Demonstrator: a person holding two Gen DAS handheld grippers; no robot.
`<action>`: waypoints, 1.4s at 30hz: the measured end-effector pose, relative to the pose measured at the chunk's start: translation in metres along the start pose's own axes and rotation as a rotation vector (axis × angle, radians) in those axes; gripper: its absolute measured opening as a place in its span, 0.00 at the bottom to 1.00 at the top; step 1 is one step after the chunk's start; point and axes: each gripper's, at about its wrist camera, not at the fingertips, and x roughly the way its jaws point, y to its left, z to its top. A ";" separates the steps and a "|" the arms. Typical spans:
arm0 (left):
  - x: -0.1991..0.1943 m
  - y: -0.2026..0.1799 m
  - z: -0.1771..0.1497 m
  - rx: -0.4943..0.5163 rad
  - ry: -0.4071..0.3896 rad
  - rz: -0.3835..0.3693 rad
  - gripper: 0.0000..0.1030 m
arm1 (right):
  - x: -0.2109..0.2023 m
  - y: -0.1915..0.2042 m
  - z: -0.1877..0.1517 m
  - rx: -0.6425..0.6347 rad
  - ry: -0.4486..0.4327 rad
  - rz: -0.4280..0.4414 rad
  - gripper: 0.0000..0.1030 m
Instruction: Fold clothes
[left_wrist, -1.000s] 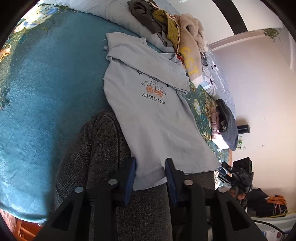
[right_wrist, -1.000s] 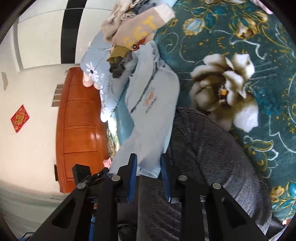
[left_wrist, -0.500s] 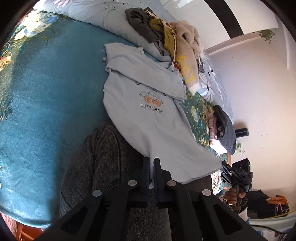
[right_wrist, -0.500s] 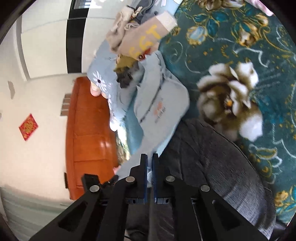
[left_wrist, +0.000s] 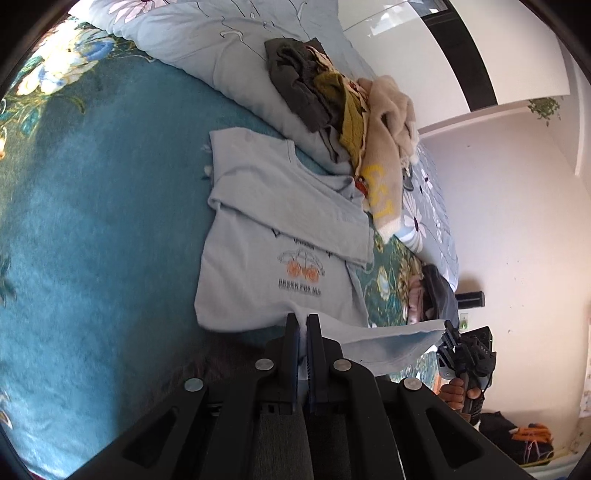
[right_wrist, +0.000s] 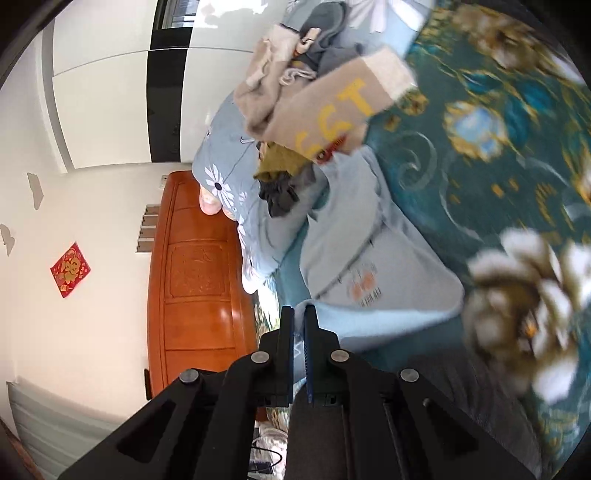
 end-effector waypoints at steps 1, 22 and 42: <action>0.004 0.002 0.012 -0.008 0.000 0.003 0.04 | 0.009 0.003 0.011 -0.002 0.000 0.001 0.05; 0.138 0.053 0.219 -0.197 -0.023 0.068 0.04 | 0.169 -0.039 0.193 0.118 -0.026 -0.169 0.05; 0.111 0.075 0.124 -0.073 0.028 0.178 0.45 | 0.097 -0.040 0.125 -0.069 0.016 -0.367 0.41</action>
